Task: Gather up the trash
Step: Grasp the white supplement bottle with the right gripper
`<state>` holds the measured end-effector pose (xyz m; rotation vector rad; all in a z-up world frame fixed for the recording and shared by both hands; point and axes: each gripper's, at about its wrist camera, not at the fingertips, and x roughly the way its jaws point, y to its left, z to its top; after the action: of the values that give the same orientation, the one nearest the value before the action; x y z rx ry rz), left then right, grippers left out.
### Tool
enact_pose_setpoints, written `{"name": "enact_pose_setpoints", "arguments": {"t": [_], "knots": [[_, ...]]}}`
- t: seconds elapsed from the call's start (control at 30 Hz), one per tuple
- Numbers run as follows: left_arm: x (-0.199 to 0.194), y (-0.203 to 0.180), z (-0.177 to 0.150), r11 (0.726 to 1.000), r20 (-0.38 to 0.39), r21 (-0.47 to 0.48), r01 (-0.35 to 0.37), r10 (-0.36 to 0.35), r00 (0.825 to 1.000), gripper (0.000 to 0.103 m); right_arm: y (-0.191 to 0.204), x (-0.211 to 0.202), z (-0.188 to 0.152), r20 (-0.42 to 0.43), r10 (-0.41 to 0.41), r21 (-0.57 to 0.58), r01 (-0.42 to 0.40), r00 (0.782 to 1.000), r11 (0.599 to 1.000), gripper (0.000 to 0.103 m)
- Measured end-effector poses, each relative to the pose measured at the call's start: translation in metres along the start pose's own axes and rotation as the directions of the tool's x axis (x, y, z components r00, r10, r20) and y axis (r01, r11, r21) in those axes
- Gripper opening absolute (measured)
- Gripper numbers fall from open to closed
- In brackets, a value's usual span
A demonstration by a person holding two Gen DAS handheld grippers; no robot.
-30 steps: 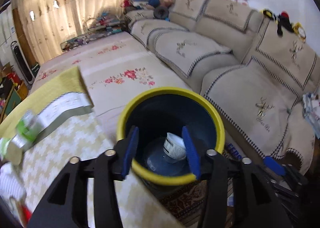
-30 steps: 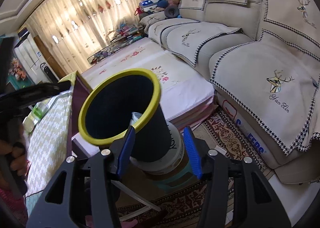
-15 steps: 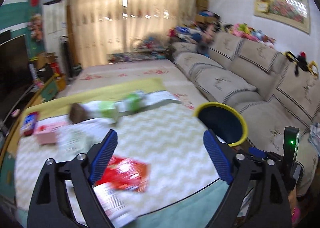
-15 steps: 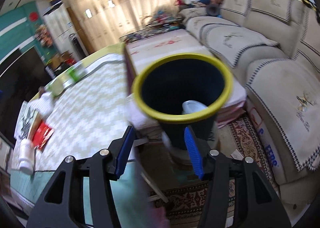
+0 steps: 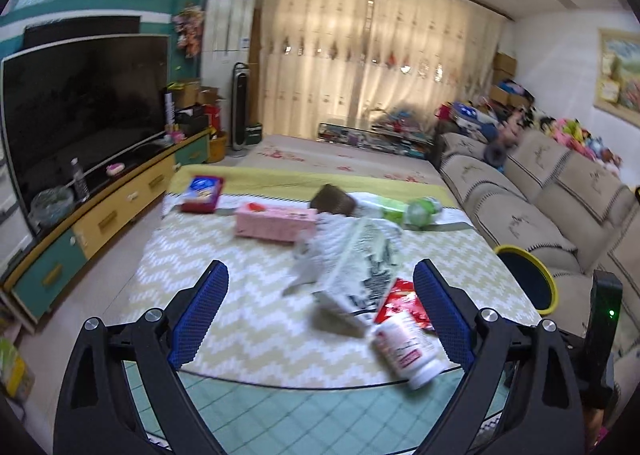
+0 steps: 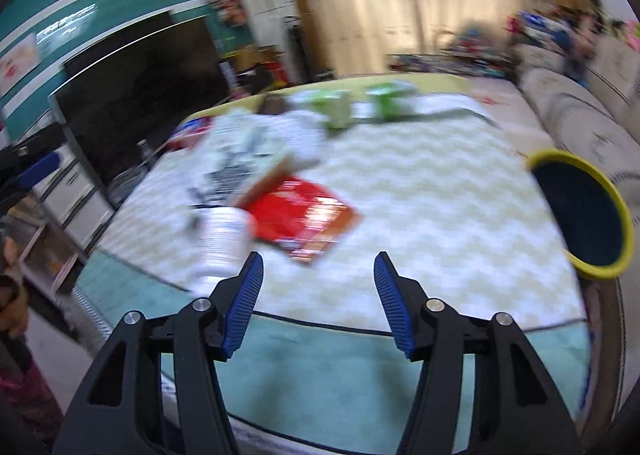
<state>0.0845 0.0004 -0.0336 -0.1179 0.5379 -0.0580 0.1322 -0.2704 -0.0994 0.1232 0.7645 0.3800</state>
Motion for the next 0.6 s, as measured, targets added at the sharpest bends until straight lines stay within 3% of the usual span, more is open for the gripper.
{"name": "enact_pose_setpoints", "arguments": {"t": [0.2, 0.6], "knots": [[-0.001, 0.023, -0.015, 0.999, -0.013, -0.048, -0.013, 0.012, 1.000, 0.092, 0.043, 0.030, 0.001, -0.049, 0.006, -0.075, -0.010, 0.999, 0.997, 0.060], [0.006, 0.025, -0.028, 0.998, -0.048, -0.070, -0.001, -0.003, 0.999, 0.092, 0.054, 0.070, -0.006, -0.120, -0.025, -0.097, 0.013, 0.992, 0.995, 0.058]]}}
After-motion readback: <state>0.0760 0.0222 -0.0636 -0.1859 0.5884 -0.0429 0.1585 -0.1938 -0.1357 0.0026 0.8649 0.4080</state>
